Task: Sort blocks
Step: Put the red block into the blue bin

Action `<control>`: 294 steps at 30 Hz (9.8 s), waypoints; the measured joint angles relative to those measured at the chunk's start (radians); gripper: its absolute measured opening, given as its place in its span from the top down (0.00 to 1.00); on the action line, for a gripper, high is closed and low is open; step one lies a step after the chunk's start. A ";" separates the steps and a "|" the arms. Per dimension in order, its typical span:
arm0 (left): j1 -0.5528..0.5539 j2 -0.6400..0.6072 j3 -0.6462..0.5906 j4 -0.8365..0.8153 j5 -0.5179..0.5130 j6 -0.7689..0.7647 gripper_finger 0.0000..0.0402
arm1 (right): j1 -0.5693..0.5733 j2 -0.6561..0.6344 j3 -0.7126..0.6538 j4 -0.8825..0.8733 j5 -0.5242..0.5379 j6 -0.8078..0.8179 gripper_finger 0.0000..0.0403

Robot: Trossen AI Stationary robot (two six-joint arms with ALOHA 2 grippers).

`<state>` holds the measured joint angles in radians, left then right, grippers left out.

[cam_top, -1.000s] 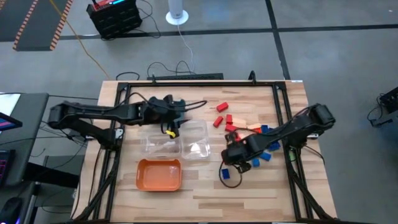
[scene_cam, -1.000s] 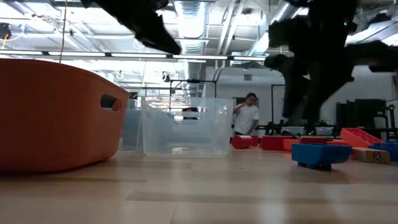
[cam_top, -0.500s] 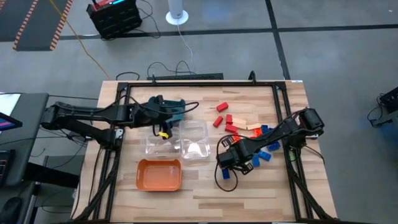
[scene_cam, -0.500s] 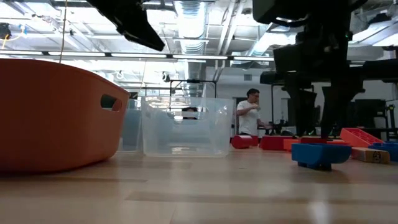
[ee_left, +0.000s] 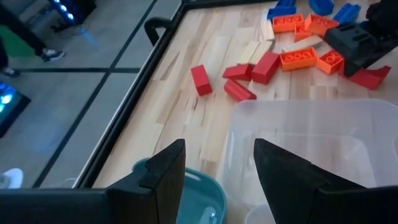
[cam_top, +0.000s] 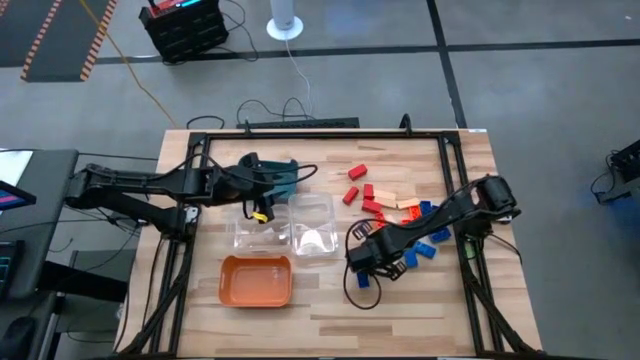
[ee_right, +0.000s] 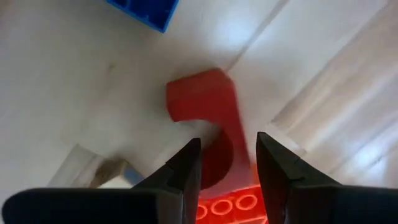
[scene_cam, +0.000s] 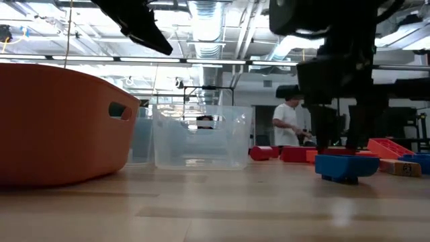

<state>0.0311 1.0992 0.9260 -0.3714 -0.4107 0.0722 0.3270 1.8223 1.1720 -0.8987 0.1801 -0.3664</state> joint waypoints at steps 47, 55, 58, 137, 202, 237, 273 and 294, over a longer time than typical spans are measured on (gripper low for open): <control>-0.015 0.001 -0.238 0.616 0.171 0.181 0.54 | -0.267 -0.258 -0.038 0.775 0.216 0.211 0.98; -0.050 0.001 -0.238 0.627 0.167 0.229 0.45 | -0.279 -0.230 -0.038 0.873 0.216 0.198 0.98; -0.056 0.013 -0.238 0.659 0.166 0.261 0.37 | -0.278 -0.230 -0.038 0.918 0.209 0.183 0.98; 0.422 0.079 -0.236 0.106 0.275 -0.053 0.67 | -0.193 -0.330 -0.192 0.597 0.275 0.414 0.43; 0.194 -0.034 -0.189 0.209 0.251 0.107 0.27 | -0.582 -0.182 0.005 0.299 -0.022 -0.040 0.93; -0.007 0.078 -0.332 1.164 0.441 0.327 0.46 | -0.275 -0.177 0.000 1.175 -0.106 0.010 0.92; 0.061 -0.130 -0.333 0.551 0.305 0.127 0.70 | -0.319 -0.445 -0.191 0.554 0.226 0.258 0.42; -0.048 -0.270 -0.333 0.148 0.114 -0.185 0.68 | -0.409 -0.696 -0.405 0.776 0.249 0.168 0.43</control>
<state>-0.0165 0.8291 0.5930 -0.2237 -0.2971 -0.1133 -0.0818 1.1263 0.7670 -0.1229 0.4294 -0.1983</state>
